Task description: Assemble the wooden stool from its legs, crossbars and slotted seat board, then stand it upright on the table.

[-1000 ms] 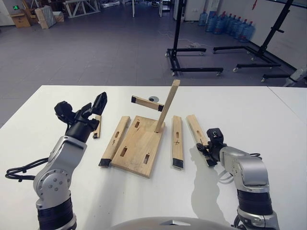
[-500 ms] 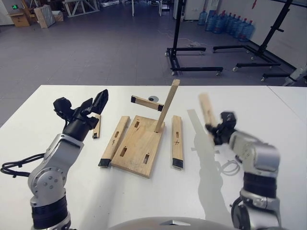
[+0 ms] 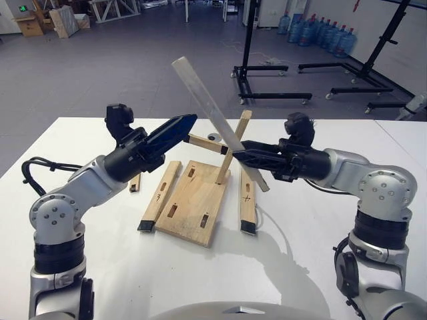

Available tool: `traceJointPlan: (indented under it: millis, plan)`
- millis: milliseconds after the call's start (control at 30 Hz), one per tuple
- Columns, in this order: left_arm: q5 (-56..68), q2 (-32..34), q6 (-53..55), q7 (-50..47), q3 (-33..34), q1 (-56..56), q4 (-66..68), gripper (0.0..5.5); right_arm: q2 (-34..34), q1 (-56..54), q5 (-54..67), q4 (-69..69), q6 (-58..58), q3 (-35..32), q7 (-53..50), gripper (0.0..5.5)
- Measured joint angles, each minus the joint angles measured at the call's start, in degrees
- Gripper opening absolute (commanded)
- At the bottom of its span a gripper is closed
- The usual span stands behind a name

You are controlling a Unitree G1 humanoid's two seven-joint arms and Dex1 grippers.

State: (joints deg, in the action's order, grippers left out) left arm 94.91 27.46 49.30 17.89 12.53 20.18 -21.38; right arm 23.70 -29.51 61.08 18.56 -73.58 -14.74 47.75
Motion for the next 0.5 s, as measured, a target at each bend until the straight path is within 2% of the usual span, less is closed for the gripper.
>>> traceJointPlan:
  millis: [267,500]
  plan:
    - [8.38,-0.83,0.10,-6.87,-2.19,3.19,4.74,5.05,-2.15,1.72,1.99,0.78,2.45,5.24,-2.62,2.02]
    - [9.58,-2.39,-1.00,-9.64,-2.78,3.22,5.37,4.04,-3.21,1.72,4.23,0.37,3.87,5.96,-5.70,2.02]
